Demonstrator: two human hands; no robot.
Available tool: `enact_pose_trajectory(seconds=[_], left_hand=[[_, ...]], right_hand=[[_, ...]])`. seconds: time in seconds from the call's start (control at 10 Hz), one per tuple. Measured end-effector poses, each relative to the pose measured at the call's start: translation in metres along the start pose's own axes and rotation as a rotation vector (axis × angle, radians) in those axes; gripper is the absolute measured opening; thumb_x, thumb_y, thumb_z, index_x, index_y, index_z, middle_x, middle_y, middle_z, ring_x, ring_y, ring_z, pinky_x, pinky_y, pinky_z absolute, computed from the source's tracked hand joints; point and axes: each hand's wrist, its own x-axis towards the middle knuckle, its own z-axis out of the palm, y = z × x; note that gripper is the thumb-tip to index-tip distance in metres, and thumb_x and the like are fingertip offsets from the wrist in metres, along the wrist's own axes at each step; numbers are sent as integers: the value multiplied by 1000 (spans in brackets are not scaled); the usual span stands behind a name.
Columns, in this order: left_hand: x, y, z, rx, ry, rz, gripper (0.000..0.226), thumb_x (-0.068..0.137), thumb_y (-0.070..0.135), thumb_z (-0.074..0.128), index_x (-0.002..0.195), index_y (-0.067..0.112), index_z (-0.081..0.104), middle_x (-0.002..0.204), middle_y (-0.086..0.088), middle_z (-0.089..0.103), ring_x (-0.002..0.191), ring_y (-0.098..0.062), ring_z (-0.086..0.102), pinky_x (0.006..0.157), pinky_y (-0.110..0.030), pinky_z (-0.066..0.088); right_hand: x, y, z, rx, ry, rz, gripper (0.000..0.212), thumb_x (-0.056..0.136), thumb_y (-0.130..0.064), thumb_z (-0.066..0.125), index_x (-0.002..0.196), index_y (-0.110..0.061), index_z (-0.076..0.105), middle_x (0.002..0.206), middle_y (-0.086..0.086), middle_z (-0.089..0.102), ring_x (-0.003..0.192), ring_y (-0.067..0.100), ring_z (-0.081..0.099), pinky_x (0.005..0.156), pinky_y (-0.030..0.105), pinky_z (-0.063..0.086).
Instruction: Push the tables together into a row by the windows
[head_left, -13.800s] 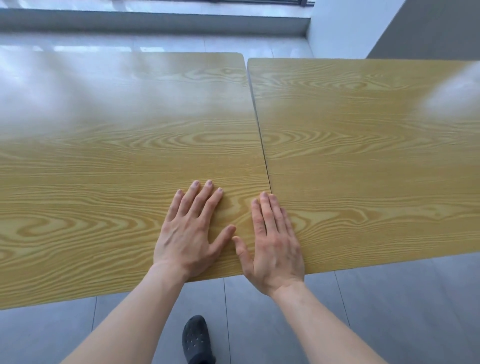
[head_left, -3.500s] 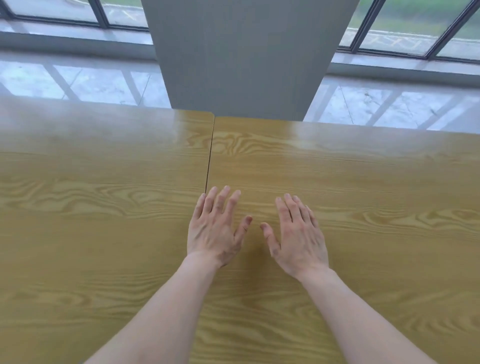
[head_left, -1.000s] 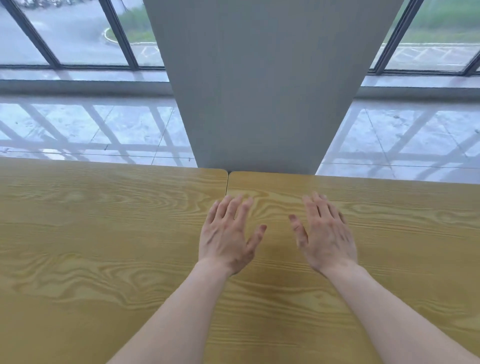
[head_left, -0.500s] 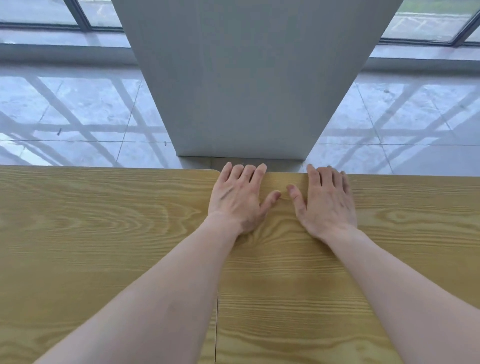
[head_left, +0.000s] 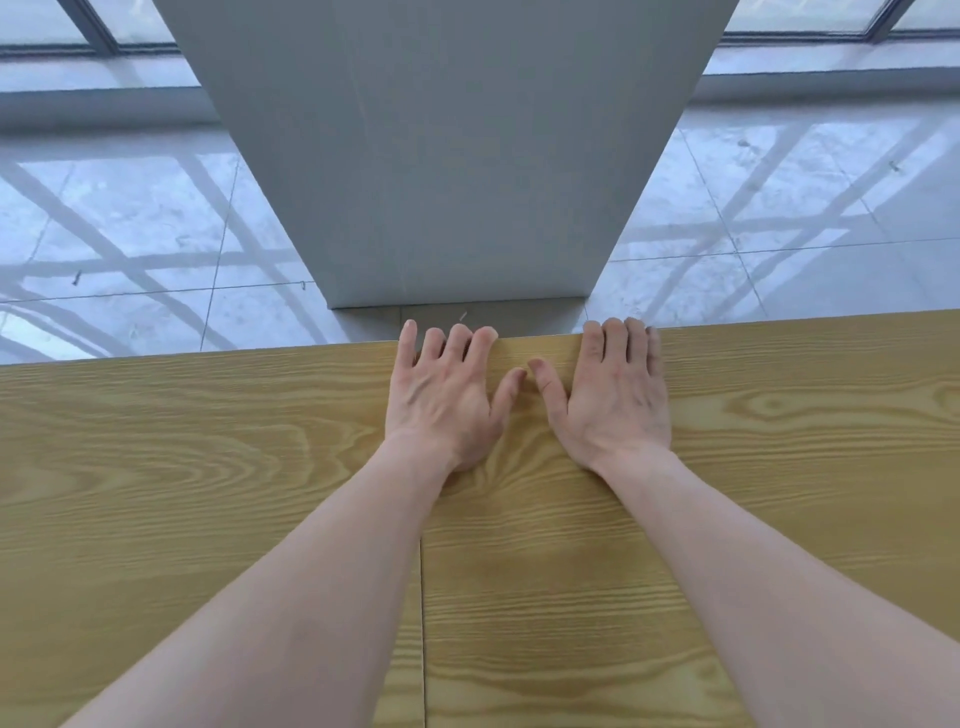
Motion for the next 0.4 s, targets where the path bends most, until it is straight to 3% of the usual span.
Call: enact_pose_trajectory(seconds=[0.1,0.2,0.4], left_hand=[[-1,0,0,-1,6,6,67,99,65,12,150,27,34,140,3,50,134,-26,42,127,-51,6],[-6,2,-5,-29,-1,8,75,98,67,8,159,28,25,156,0,41,147,-25,31,128,-48,6],[-46,2,-43,-61,-24,-2,78,94,73,7,162,34,15,170,1,23,157,-25,16,129,-44,5]], right_hand=[[-2,2,-3,13,-44,-10,92,98,-71,9,159,-3,22,166,20,22,158,37,5,129,49,1],[-12,8,-13,56,-98,-51,87,99,-70,16,164,-11,10,172,15,6,160,29,-5,130,47,1],[-59,9,-55,130,-180,-94,84,98,-70,20,165,-21,10,173,6,8,160,21,-1,130,41,4]])
